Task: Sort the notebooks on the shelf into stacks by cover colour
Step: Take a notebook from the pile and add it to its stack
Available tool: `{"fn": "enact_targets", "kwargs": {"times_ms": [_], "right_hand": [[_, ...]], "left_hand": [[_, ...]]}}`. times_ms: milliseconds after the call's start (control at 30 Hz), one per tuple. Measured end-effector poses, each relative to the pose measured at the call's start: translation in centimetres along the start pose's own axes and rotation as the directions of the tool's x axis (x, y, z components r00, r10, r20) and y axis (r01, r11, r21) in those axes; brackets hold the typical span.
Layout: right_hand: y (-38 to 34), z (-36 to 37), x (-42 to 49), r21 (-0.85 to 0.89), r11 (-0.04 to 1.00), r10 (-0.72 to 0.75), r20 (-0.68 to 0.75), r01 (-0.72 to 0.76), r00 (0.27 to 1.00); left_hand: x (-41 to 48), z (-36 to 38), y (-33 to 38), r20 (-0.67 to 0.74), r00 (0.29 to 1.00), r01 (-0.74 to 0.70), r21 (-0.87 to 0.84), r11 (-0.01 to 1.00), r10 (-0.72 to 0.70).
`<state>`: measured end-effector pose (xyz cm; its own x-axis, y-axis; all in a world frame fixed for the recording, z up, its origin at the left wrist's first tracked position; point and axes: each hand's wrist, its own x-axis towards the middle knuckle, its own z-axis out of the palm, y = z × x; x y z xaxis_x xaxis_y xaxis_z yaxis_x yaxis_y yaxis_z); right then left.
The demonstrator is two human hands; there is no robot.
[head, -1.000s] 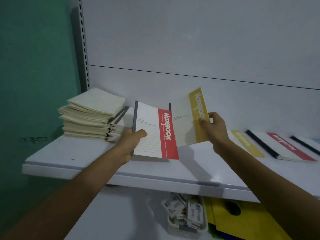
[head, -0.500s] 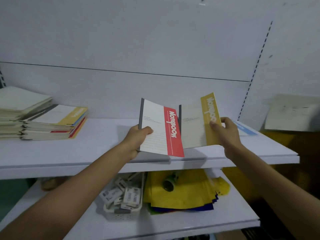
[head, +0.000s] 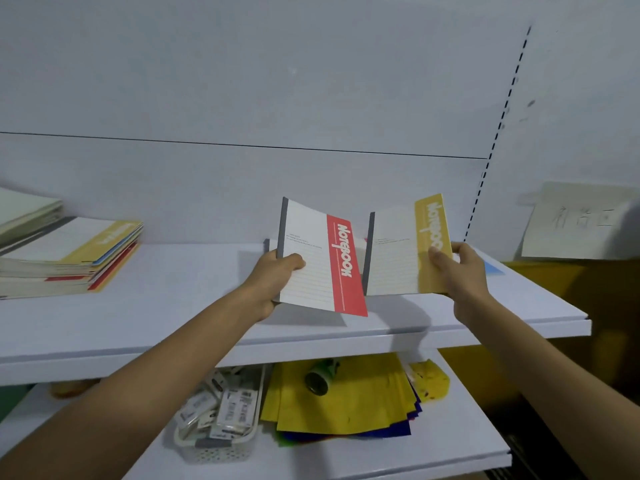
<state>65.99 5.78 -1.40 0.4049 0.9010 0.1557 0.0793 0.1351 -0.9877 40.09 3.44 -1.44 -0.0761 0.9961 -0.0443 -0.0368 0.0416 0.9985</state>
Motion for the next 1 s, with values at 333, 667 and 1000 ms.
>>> {"fn": "enact_targets", "kwargs": {"times_ms": [333, 667, 1000], "right_hand": [[-2.5, 0.6, 7.7, -0.009, 0.996, -0.092, -0.158, 0.091, 0.983], [-1.9, 0.4, 13.2, 0.165, 0.984, 0.082, -0.094, -0.066, 0.992], [0.1, 1.5, 17.4, 0.114, 0.989, 0.090, 0.023, -0.093, 0.996]], "left_hand": [[10.6, 2.9, -0.2, 0.053, 0.994, 0.097, -0.046, 0.994, -0.094], [18.8, 9.2, -2.8, 0.076, 0.990, 0.112, 0.061, 0.992, -0.117], [19.1, 11.8, -4.8, -0.034, 0.960, -0.188, 0.656, 0.731, 0.277]]}}
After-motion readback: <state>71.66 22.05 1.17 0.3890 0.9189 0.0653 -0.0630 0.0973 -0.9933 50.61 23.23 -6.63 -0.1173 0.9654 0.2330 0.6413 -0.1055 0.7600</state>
